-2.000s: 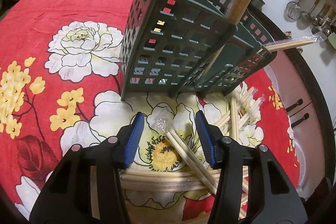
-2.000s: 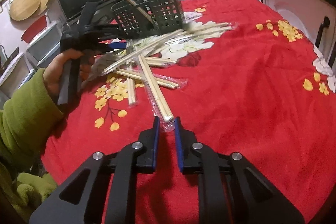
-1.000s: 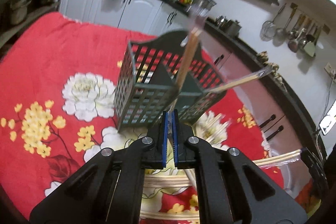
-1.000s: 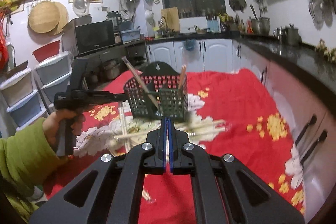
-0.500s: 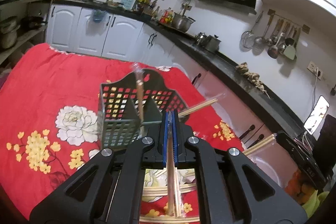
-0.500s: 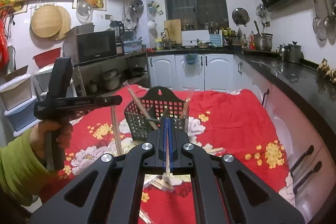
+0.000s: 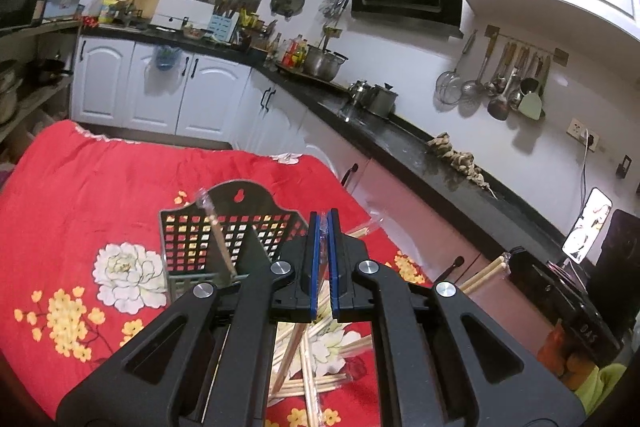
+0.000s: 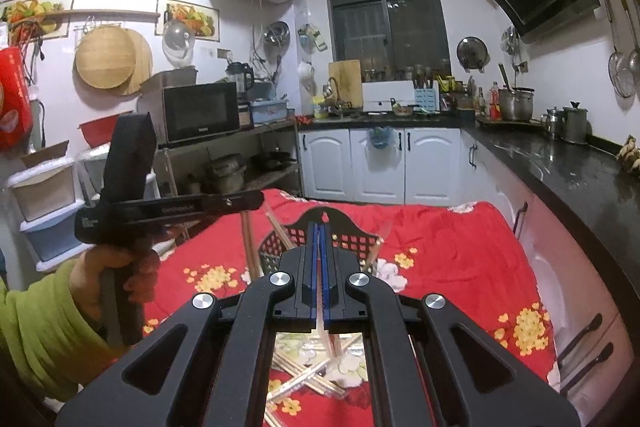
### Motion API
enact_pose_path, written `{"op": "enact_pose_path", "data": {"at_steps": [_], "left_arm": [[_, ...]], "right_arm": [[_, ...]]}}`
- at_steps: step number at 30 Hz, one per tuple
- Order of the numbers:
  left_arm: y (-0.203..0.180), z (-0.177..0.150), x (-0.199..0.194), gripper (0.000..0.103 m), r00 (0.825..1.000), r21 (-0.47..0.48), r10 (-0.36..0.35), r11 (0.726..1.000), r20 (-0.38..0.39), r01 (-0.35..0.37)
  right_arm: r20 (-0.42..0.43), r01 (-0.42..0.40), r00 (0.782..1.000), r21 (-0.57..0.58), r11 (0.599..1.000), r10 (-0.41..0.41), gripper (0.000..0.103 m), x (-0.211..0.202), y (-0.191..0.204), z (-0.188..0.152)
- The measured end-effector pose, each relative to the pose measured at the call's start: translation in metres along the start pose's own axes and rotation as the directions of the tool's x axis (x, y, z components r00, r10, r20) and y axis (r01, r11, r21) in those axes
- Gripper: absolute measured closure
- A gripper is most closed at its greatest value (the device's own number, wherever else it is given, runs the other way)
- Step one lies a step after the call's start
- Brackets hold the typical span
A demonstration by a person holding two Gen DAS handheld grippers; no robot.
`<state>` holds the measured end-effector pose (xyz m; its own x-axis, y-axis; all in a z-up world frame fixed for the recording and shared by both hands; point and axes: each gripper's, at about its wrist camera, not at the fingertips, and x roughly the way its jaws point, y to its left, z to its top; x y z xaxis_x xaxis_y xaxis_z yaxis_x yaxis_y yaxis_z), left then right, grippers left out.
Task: Organize utensils
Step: 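Lift the chopsticks with both grippers and carry them above the green caddy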
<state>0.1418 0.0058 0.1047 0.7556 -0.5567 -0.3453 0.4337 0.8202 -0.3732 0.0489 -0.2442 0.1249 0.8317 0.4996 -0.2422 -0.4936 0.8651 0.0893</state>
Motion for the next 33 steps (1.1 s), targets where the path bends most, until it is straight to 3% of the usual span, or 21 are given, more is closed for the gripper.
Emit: {"op": "enact_pose_path", "data": {"at_steps": [21,33], "left_arm": [[-0.022,0.054,-0.014,0.101,0.995,0.073,-0.008,0.997,0.095,0.001],[-0.026,0.089,-0.004,0.101,0.983,0.079,0.027,0.996,0.183,-0.042]], "right_arm": [[0.098,-0.03,0.995,-0.004,1.0,0.03,0.101,0.009,-0.007,0.052],[0.146,-0.058,0.988,-0.003,0.998,0.057,0.101,0.032,-0.007,0.089]]}}
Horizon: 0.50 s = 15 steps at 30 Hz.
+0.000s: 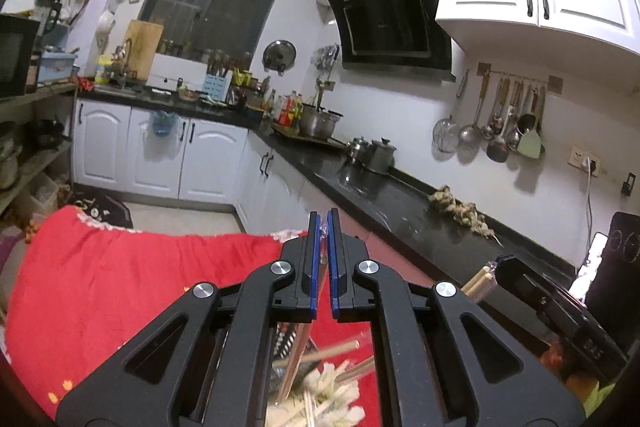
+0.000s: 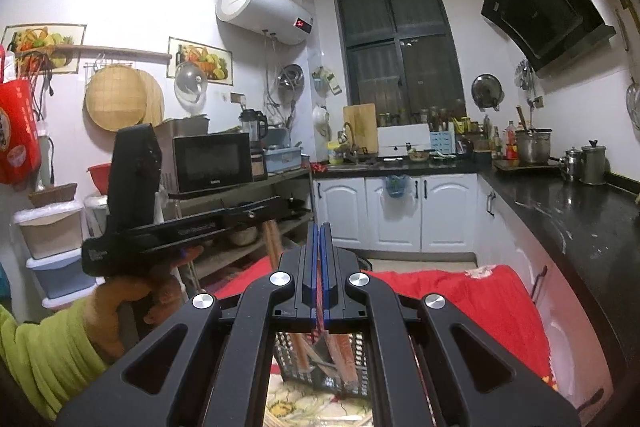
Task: Organize utensils
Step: 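Lift the chopsticks with both grippers and carry them above the green caddy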
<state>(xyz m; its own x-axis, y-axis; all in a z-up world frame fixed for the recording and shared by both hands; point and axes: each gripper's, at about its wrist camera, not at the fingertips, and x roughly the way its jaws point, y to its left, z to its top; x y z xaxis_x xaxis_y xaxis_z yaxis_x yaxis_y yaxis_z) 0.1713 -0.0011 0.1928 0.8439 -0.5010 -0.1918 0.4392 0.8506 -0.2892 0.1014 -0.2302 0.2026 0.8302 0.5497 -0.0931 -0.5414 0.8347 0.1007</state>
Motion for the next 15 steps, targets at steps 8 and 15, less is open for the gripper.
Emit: {"op": "enact_pose_path", "data": {"at_steps": [8,15], "left_arm": [[0.011,0.007,0.027,0.102,0.999,-0.027,0.033,0.999,0.009,-0.033],[0.019,0.006,0.052,0.102,0.996,-0.004,0.092,0.996,0.003,-0.092]], "right_arm": [[0.012,0.006,1.0,0.029,1.0,-0.006,0.101,0.024,-0.008,0.013],[-0.008,0.031,1.0,0.061,0.998,-0.03,0.101,0.048,-0.022,0.016]]}}
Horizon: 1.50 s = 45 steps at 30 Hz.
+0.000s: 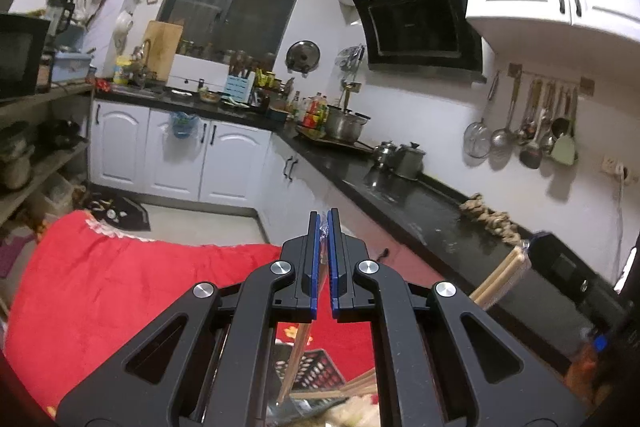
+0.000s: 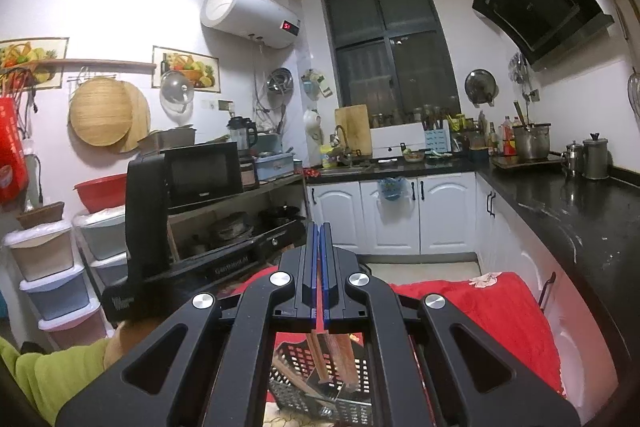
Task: Organize utensils
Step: 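Lift the chopsticks with both grippers and carry them above the green caddy, then open both grippers to drop the chopsticks into the caddy, then withdraw both grippers from the caddy toward the remaining chopsticks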
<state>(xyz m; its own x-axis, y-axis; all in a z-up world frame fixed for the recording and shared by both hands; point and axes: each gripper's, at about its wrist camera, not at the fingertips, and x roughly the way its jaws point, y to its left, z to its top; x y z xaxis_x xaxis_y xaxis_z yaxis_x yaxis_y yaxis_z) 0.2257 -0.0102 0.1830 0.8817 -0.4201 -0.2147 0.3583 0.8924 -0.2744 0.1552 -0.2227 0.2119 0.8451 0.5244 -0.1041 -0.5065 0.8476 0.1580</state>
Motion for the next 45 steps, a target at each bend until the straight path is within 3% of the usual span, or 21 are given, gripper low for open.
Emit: {"op": "enact_pose_path", "data": {"at_steps": [10,28,32,33,35,37,41,45], "left_arm": [[0.012,-0.014,0.013,0.101,0.996,0.027,0.083,0.996,0.023,-0.084],[0.032,-0.044,0.031,0.101,0.996,0.029,0.085,0.996,-0.036,-0.084],[0.033,-0.051,0.035,0.101,0.994,0.036,0.084,0.996,-0.064,-0.081],[0.033,-0.053,0.034,0.101,0.994,0.04,0.086,0.996,-0.065,-0.083],[0.033,-0.054,0.032,0.092,0.994,0.039,0.087,0.996,-0.066,-0.085],[0.032,-0.055,0.03,0.076,0.994,0.04,0.088,0.996,-0.066,-0.085],[0.03,-0.055,0.024,0.073,0.994,0.037,0.075,0.997,-0.08,-0.073],[0.027,-0.053,0.017,0.058,0.994,0.036,0.07,0.997,-0.086,-0.067]], "right_arm": [[-0.073,0.01,0.997,0.05,0.999,-0.006,0.101,0.038,-0.024,-0.017],[-0.25,0.068,0.967,0.088,0.994,-0.044,0.1,0.077,-0.032,-0.06],[-0.257,0.103,0.963,0.066,0.992,-0.083,0.075,0.072,-0.03,-0.064],[-0.259,0.104,0.962,0.065,0.992,-0.084,0.075,0.071,-0.031,-0.065],[-0.26,0.106,0.962,0.054,0.993,-0.088,0.075,0.068,-0.03,-0.065],[-0.256,0.113,0.961,0.037,0.993,-0.1,0.074,0.063,-0.028,-0.066],[-0.248,0.12,0.962,0.019,0.993,-0.111,0.068,0.055,-0.027,-0.064],[-0.236,0.133,0.963,-0.008,0.991,-0.132,0.061,0.047,-0.025,-0.064]]}}
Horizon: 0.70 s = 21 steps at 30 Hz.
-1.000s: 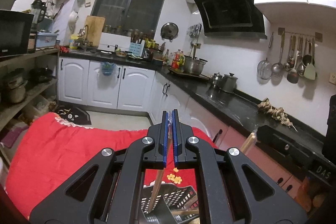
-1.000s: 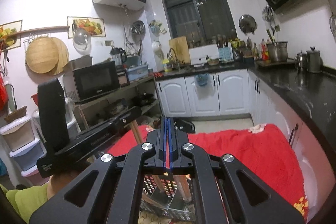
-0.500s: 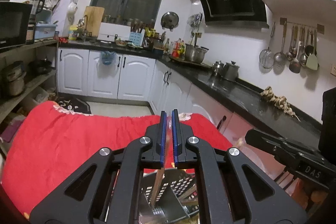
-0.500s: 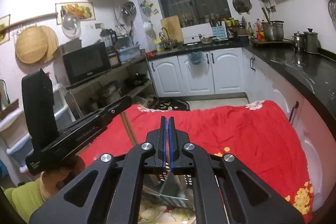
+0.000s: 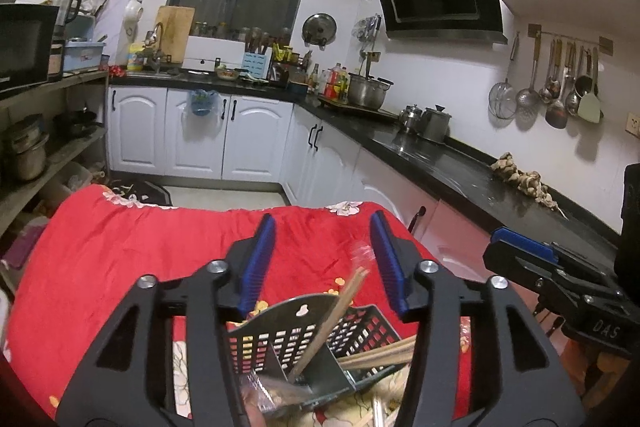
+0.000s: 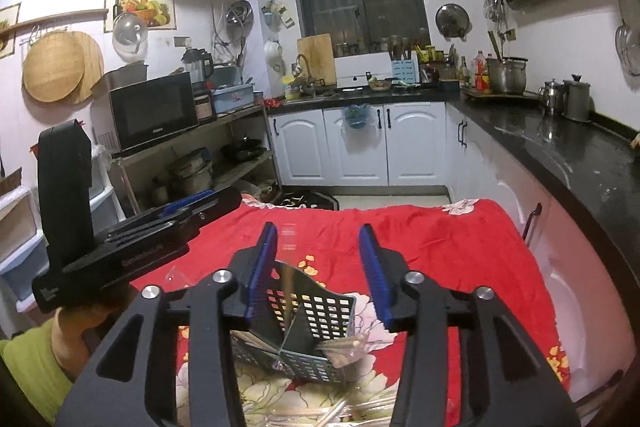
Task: Organize utensils
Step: 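Withdraw both grippers from the caddy toward the remaining chopsticks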
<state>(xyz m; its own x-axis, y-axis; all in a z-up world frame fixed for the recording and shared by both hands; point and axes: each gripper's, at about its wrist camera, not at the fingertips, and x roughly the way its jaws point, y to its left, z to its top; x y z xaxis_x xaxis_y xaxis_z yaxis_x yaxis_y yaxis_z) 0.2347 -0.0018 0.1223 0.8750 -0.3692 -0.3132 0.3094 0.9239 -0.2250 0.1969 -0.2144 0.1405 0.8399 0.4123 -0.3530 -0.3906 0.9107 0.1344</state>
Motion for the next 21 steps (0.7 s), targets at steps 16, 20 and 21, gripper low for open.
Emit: {"op": "enact_pose_path", "data": {"at_steps": [16,20,21], "left_arm": [[-0.012,0.008,-0.036,0.012,0.999,0.006,-0.008,1.0,0.035,0.008],[-0.011,0.004,-0.048,0.011,0.999,-0.009,-0.015,1.0,0.034,0.016],[-0.011,0.003,-0.05,0.011,0.999,-0.012,-0.018,1.0,0.029,0.019]], "right_arm": [[0.041,0.033,0.999,-0.028,0.999,-0.032,0.045,-0.037,-0.013,-0.004],[0.04,0.038,0.999,-0.036,0.999,-0.037,0.042,-0.044,-0.014,-0.008],[0.04,0.039,0.999,-0.038,0.999,-0.037,0.041,-0.046,-0.015,-0.01]]}}
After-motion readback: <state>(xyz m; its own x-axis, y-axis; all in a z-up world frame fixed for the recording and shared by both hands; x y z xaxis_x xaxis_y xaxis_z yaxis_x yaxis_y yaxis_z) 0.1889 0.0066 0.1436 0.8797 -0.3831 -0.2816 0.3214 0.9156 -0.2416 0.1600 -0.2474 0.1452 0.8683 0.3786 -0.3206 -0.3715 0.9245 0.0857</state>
